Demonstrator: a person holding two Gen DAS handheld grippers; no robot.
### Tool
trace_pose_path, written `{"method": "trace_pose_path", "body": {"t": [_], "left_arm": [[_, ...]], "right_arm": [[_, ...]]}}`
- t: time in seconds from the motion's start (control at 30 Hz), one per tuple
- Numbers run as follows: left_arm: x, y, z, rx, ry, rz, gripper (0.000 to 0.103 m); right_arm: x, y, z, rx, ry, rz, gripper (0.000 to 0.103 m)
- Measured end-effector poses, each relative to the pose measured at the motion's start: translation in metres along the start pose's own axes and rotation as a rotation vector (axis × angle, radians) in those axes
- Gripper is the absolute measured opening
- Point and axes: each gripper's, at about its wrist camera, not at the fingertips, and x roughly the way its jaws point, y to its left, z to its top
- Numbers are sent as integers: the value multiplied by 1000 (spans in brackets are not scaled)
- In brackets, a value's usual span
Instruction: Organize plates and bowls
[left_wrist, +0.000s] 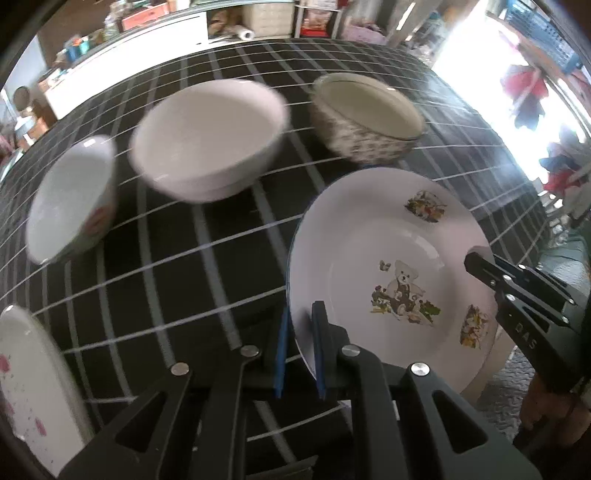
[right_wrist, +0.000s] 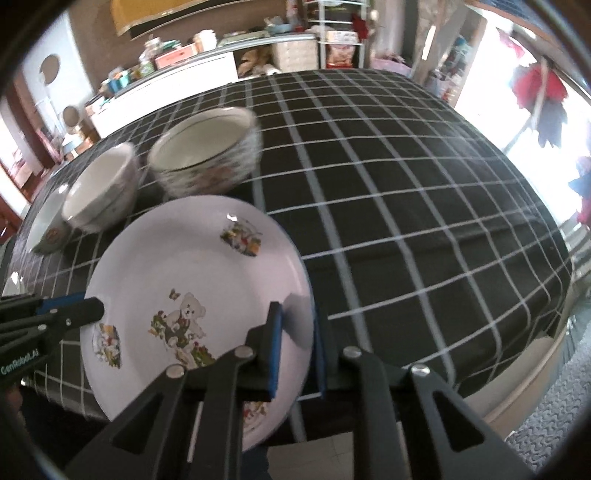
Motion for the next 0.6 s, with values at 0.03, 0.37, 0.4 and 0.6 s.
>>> {"method": "trace_pose_path", "body": {"t": [0.03, 0.37, 0.4, 0.6], "left_arm": [[-2, 5, -3, -8, 1, 10, 11], [-22, 59, -41, -135, 4, 66, 11], [-23, 63, -43, -144, 4, 70, 11], [-32, 95, -59, -184, 0, 108, 11]], "right_arm": [[0, 5, -1, -9, 3, 9, 19], [6, 63, -3, -114, 44, 78, 19], [7, 67, -1, -122, 48, 83, 19], [15, 94, 2, -159, 59, 111, 19]]}}
